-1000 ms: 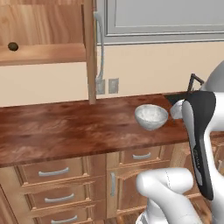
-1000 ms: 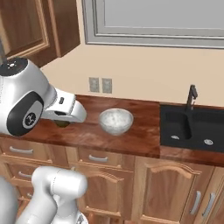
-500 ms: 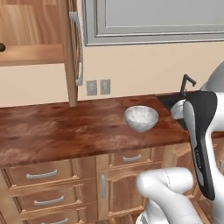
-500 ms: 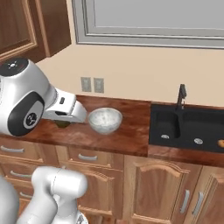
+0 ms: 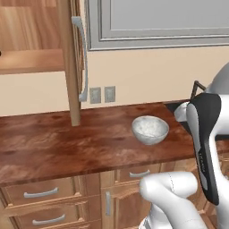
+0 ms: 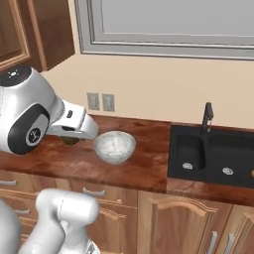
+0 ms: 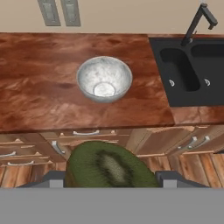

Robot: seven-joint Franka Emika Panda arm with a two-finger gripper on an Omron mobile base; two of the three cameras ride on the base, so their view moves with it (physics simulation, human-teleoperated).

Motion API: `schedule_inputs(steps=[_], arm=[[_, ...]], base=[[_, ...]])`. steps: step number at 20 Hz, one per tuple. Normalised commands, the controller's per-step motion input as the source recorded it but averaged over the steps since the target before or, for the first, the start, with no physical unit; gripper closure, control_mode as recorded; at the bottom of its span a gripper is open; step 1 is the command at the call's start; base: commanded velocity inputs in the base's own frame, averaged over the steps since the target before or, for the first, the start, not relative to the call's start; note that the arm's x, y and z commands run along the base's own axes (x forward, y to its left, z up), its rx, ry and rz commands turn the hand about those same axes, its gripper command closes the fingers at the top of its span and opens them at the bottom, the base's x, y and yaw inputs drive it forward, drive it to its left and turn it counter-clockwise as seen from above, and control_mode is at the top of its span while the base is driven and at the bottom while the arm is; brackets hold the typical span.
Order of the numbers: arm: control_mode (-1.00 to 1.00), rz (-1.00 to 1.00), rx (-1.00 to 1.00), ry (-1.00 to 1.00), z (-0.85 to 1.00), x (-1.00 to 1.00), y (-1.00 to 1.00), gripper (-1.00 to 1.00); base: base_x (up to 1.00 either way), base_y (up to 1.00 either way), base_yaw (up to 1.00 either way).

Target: Pick the kiwis from the cabinet and place them in one bowl. Pick the tangerine from the sink and place it in the other bowl.

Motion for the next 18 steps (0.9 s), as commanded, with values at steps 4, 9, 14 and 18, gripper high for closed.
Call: schedule_inputs(steps=[4,9,14,18], arm=[[1.00,0.00,0.00,0.00,0.00,0.00,0.00,1.00],[1.00,0.00,0.00,0.00,0.00,0.00,0.00,1.00],[-1.00,0.00,0.00,0.00,0.00,0.16,-0.08,1.00],[-1.00,0.00,0.00,0.00,-0.04,0.50,-0.09,1.00]], base=[[0.48,-0.14,0.00],[0.42,-0.20,0.00],[0.22,-0.15,0.00],[0.00,0.00,0.00]])
